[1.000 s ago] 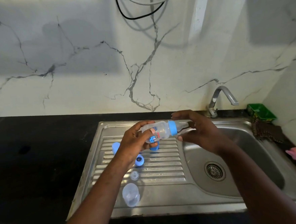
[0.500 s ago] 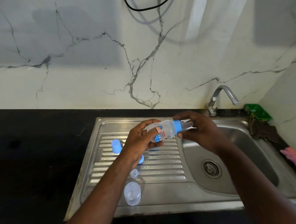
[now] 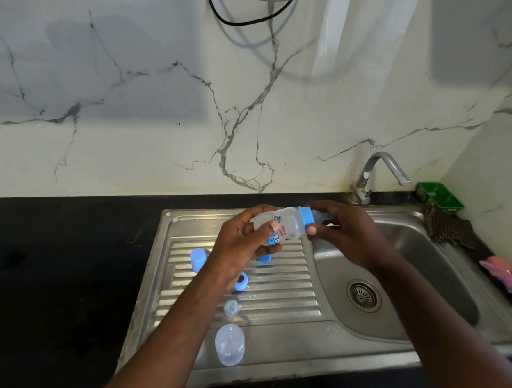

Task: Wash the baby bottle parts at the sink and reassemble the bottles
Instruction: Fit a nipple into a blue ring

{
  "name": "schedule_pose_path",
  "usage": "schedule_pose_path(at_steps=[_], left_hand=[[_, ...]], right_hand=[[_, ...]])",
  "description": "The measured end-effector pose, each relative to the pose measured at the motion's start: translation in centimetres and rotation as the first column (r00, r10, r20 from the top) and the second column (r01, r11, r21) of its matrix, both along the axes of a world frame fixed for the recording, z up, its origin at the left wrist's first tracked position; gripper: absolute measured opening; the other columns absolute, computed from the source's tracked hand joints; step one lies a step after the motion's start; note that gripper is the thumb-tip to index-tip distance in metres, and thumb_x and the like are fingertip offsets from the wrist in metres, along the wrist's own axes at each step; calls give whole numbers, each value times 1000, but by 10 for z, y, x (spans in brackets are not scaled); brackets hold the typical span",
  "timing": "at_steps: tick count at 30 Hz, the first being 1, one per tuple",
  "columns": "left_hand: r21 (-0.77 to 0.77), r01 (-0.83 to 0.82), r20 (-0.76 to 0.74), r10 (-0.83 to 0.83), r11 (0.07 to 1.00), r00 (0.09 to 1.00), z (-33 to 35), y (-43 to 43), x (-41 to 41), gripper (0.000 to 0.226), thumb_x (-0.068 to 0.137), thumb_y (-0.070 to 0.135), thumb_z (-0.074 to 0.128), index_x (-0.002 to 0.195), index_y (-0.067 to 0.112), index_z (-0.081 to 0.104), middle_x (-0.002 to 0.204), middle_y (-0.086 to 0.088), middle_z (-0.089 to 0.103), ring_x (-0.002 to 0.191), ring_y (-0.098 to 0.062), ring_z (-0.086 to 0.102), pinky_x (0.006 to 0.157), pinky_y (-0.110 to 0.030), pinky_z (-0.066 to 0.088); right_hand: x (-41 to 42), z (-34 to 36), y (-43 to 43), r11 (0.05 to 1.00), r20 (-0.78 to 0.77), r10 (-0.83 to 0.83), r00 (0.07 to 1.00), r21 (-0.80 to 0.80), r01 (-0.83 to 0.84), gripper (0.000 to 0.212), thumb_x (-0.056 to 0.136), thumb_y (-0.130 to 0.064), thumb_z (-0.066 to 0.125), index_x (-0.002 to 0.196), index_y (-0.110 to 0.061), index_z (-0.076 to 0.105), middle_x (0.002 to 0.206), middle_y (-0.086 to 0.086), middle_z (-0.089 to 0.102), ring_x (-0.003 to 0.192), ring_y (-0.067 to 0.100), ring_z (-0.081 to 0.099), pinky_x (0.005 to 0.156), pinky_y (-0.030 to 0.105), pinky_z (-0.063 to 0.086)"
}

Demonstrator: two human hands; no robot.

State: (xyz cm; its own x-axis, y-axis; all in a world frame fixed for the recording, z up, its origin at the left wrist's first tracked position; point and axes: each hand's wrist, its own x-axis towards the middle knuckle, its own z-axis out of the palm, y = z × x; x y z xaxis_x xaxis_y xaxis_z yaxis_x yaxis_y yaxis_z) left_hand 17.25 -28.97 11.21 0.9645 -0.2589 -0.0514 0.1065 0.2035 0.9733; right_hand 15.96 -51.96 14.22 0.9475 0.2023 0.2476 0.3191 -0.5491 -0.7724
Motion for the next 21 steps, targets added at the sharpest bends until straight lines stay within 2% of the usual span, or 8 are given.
schedule_pose_path(at_steps=[3,7,9,11,13,15,19,21], left_hand=[[35,38,73,-41,999,997,-3,4,-1,33,88,13,73,121,18,67,113,-15,70,104,-29,71,80,-41,62],[55,29,123,-35,998,992,-10,5,-2,36,86,8,73,120,18,65,115,-15,67,106,-31,69,78,-36,62],[139,44,147,-65,989,987,-14,10,2,38,84,12,78,118,25,65,115,-10,68,106,-28,68,81,-36,62],[278,82,153,-128,957,980,-18,18,9,47,75,25,88,113,30,62,110,1,69,100,-17,68,79,-29,60],[498,65,171,-171,865,970,-20,21,17,59,59,46,91,106,33,57,103,10,66,90,-11,65,74,-24,55],[607,-2,203,-152,795,967,-24,21,23,57,60,49,91,99,35,52,96,13,63,83,-9,61,69,-22,51],[594,-127,241,-25,794,970,-32,27,26,49,70,41,88,102,32,52,98,10,63,87,-13,62,72,-28,52],[594,-159,244,12,789,970,-37,32,26,46,77,37,84,110,27,52,103,8,62,91,-14,62,71,-22,50]], right_hand=[[0,-2,-1,1000,-50,20,999,-3,-20,42,82,-32,76,119,-13,67,101,-3,74,86,10,72,73,25,59],[3,-1,-1,999,-84,30,996,-21,-32,33,83,-24,79,113,-15,68,97,-4,73,85,9,71,70,19,56],[6,1,2,996,-109,41,993,-73,-49,32,81,-24,80,109,-16,68,94,-5,72,82,6,70,66,15,53],[11,2,9,996,-139,43,989,-69,-53,31,80,-23,81,107,-16,68,90,-4,72,76,6,71,63,15,52],[16,0,19,997,-159,51,986,-42,-58,30,81,-23,81,107,-18,67,90,-2,72,73,8,72,62,18,56],[24,-5,29,997,-176,64,982,-41,-72,31,83,-23,79,110,-19,66,94,-2,71,72,9,72,61,21,57],[43,-23,42,997,-247,15,969,78,4,34,91,-30,70,123,-22,60,95,0,72,73,17,73,61,34,61],[54,-38,44,987,-311,-30,950,138,77,29,97,-35,60,122,-20,60,94,1,74,73,21,73,64,41,60]])
